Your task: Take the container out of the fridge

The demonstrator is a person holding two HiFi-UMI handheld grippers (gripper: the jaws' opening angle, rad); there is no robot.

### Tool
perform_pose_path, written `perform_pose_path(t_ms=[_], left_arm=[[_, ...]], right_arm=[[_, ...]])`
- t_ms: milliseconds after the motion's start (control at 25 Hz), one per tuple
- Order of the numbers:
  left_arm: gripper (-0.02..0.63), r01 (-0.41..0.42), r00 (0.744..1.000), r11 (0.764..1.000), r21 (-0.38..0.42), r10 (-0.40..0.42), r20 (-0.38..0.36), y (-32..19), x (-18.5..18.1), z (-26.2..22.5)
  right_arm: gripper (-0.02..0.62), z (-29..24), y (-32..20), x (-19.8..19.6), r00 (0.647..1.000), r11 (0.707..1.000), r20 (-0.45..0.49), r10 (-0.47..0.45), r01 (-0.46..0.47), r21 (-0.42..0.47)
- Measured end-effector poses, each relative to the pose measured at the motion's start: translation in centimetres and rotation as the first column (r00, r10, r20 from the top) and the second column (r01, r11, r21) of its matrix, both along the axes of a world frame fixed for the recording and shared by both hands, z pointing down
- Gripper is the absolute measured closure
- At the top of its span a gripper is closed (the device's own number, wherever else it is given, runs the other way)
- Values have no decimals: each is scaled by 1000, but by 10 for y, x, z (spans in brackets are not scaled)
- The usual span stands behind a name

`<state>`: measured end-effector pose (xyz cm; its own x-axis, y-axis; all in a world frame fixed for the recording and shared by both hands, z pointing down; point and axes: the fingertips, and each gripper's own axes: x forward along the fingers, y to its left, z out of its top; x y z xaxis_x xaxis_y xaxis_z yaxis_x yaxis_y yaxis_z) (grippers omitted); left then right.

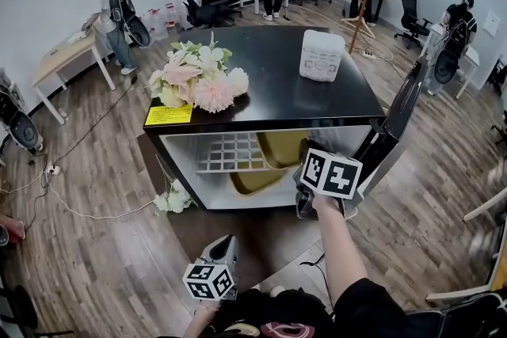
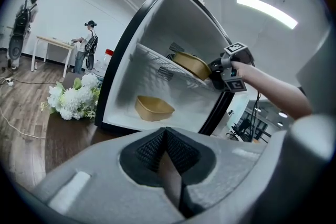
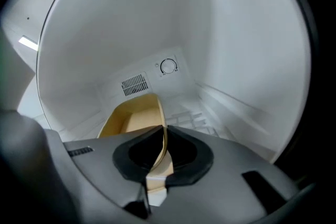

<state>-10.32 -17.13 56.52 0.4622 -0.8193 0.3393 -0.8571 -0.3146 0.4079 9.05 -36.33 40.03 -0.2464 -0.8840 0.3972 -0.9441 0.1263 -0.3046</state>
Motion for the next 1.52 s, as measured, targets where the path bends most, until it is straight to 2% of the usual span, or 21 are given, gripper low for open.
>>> perform_pose_path(t_ms=[200, 720, 1080, 1520], left_arm=[[597, -5, 999, 1000, -4, 5, 33, 4, 5, 1], [597, -6, 999, 1000, 13, 6, 47, 17, 11, -6], [598, -28, 998, 999, 27, 27, 53, 29, 25, -11], [597, -33, 999, 997, 65, 30, 46, 46, 37, -20]], right_arm=[[563, -10, 10, -1, 1000, 999, -7, -28, 28, 39], [565, -23, 58, 10, 999, 994, -14, -43, 44, 97], [565, -13, 92, 15, 997, 990, -64, -54, 62, 127], [566, 9, 131, 36, 999, 993, 3, -42, 41, 108]])
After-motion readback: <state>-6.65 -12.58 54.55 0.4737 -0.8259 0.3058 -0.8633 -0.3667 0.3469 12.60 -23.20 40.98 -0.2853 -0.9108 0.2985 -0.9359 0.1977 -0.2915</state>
